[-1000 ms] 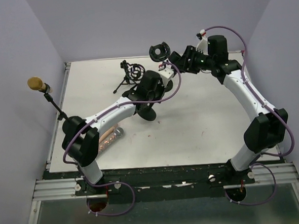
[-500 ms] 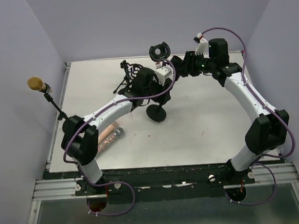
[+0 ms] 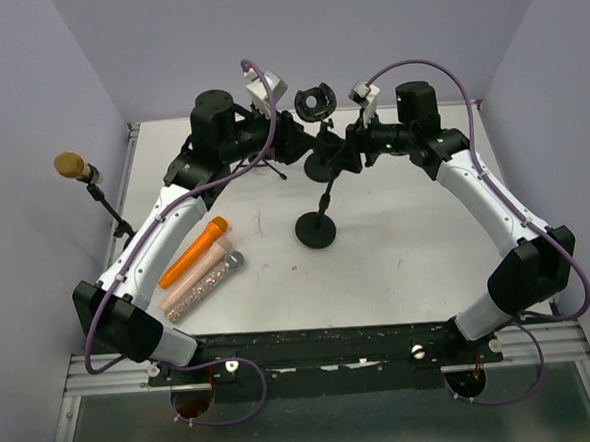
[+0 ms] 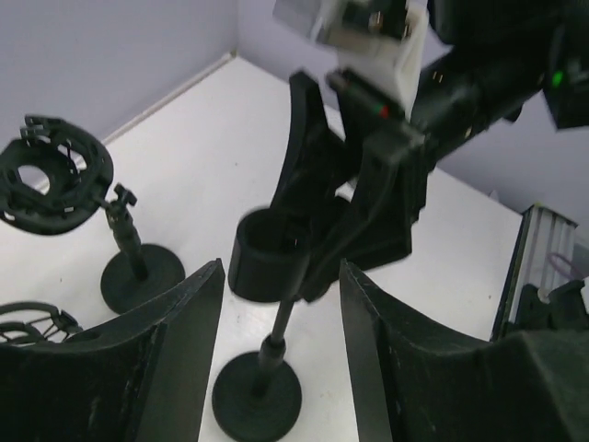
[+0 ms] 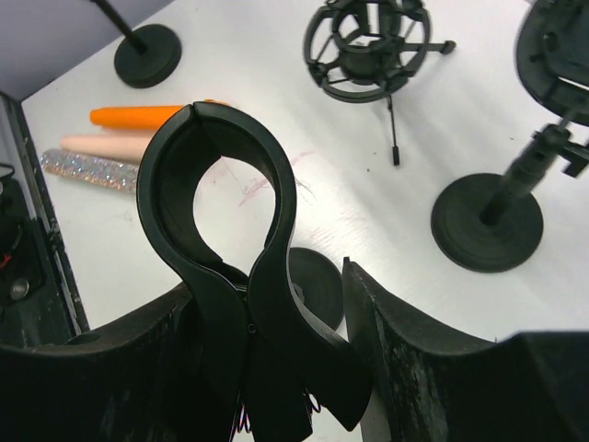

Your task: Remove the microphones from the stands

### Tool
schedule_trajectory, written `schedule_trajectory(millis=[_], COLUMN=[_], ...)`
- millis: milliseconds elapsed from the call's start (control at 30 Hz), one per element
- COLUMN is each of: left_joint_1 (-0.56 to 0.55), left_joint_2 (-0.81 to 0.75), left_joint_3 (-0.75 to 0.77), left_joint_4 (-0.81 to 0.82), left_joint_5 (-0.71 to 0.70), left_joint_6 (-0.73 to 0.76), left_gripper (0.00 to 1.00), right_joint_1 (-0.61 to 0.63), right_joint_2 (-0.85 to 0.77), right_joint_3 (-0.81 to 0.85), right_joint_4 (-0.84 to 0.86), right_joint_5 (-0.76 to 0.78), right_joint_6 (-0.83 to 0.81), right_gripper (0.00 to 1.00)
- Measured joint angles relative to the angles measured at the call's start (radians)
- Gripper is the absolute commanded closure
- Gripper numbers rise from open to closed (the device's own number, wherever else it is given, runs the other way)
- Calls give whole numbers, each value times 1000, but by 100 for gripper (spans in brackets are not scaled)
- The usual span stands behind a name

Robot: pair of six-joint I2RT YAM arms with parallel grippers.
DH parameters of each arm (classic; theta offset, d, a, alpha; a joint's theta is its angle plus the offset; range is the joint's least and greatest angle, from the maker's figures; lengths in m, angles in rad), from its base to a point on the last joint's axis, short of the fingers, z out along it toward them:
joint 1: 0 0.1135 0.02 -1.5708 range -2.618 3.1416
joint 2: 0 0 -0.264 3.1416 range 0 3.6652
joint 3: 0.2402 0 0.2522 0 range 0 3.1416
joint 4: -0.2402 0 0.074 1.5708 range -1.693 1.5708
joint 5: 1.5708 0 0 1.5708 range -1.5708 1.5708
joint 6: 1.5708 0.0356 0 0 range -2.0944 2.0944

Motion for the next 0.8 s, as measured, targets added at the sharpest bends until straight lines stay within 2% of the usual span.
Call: schedule_trajectory(millis=[167,333,467,800], left_joint_1=[-2,-20,-25,-25], left_joint_2=[32,105,144,55], left_joint_3=[97,103,53,-107], left_joint_4=[50,54,52,114], left_joint_5=[14,11,16,2], left_joint_6=[-95,-116,-125,-103], left_gripper=[45,50,53,57], right_joint_1=[36,36,42,89], right_joint_2=[-4,-27,-53,-32], right_joint_3=[-3,-41,-84,-101], right_joint_4=[-13,5,17,13], right_joint_5=[-33,-55,-53,-50], right_joint_6=[-58,-84,-100,-136], right_gripper=[99,99,99,99])
